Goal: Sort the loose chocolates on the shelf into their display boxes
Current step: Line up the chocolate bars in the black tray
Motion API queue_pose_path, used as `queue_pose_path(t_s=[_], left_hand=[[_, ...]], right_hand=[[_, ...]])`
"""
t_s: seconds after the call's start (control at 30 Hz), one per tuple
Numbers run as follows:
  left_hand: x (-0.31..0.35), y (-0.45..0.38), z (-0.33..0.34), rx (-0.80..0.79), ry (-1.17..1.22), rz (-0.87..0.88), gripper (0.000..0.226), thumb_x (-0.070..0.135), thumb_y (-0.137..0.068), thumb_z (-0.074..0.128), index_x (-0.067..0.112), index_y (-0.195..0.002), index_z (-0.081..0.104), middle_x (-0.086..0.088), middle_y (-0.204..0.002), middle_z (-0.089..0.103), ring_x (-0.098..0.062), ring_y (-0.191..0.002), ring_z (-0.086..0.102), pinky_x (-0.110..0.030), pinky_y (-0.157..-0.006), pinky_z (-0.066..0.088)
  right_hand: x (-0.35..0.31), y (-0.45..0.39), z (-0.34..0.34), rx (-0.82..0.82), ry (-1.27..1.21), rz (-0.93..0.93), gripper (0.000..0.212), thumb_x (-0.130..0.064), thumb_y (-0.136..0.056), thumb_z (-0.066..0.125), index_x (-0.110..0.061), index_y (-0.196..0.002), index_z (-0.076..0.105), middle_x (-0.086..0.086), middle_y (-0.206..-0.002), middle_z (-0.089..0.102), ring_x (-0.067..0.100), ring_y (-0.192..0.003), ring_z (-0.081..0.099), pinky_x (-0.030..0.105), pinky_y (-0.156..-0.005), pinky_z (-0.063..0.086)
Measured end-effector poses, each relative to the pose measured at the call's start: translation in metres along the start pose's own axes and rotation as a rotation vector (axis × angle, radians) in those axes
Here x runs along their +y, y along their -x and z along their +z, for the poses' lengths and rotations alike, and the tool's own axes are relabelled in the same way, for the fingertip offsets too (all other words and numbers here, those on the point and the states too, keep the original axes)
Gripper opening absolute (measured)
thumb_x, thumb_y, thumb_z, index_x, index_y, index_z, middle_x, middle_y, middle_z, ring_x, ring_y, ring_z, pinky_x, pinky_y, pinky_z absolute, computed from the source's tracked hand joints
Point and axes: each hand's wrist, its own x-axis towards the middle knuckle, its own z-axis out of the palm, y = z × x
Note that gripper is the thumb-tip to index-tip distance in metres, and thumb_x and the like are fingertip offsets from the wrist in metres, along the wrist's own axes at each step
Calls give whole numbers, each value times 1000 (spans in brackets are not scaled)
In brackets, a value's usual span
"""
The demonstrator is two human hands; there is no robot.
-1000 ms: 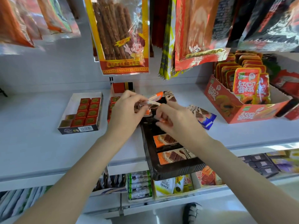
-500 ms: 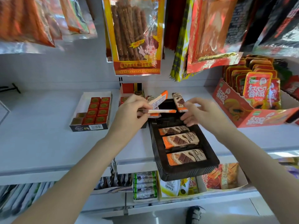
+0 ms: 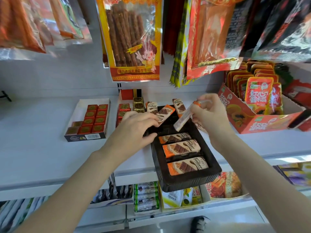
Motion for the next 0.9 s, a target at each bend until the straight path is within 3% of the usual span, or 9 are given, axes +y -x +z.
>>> queue_pose_path(t_s=[0.07, 0.23, 0.33, 0.4, 0.47, 0.53, 0.67, 0.8, 0.9], left_hand=[[1, -1, 0, -7, -23, -10, 22, 30, -79, 53, 18, -90, 68, 5, -100, 68, -17, -93, 62, -24, -90, 27], [8, -7, 0, 38, -68, -81, 16, 26, -79, 67, 16, -92, 63, 2, -94, 64, -19, -92, 59, -29, -86, 30], [9, -10, 5, 52, -85, -126, 22, 18, -77, 68, 14, -96, 58, -1, -99, 57, -22, -97, 54, -28, -83, 34], [8, -12, 6, 61, -47, -158, 28, 10, -78, 66, 13, -104, 57, -4, -107, 54, -22, -103, 50, -25, -83, 34], [5, -13, 6, 57, -20, -173, 30, 8, -80, 62, 13, -110, 58, -3, -111, 55, -19, -105, 46, -19, -83, 29], [3, -12, 4, 51, -10, -168, 29, 9, -82, 60, 13, -111, 60, -1, -112, 58, -15, -99, 42, -17, -82, 27], [3, -8, 0, 43, -13, -155, 29, 13, -86, 57, 16, -115, 60, 3, -114, 60, -15, -104, 42, -17, -82, 26], [5, -5, -4, 121, 68, -181, 24, 13, -86, 57, 16, -109, 65, 2, -101, 66, -10, -90, 47, -14, -69, 33], [12, -7, -13, 199, 262, -270, 24, 15, -86, 58, 15, -109, 66, 5, -100, 66, -5, -84, 59, -11, -70, 47]], right_hand=[[-4, 2, -10, 49, 255, -278, 21, -6, -78, 58, -14, -94, 47, -5, -71, 50, 5, -61, 48, 17, -58, 39], [7, 19, 1, -188, 782, -748, 26, 1, -72, 58, -11, -95, 50, 0, -85, 55, 20, -76, 52, 28, -57, 40], [13, 24, 8, -325, 942, -862, 28, 2, -67, 61, -12, -90, 51, 1, -85, 55, 17, -73, 47, 25, -52, 35], [18, 27, 8, -448, 948, -861, 24, 0, -70, 64, -13, -90, 57, 2, -86, 57, 18, -73, 51, 25, -55, 41], [21, 26, 4, -537, 869, -732, 20, -9, -80, 63, -15, -99, 64, 0, -97, 56, 14, -83, 52, 26, -71, 45], [22, 24, -4, -590, 779, -617, 25, -20, -88, 57, -20, -112, 64, -5, -106, 54, 7, -94, 47, 22, -85, 40], [23, 24, -8, -662, 882, -586, 31, -28, -94, 45, -21, -121, 59, -8, -123, 54, 8, -113, 45, 21, -95, 33], [22, 23, -8, -673, 831, -526, 27, -22, -94, 45, -16, -111, 65, -5, -116, 59, 6, -104, 52, 16, -92, 38], [14, 12, -15, -425, 515, -329, 23, -17, -89, 54, -18, -111, 62, -4, -100, 65, 1, -83, 60, 9, -75, 48]])
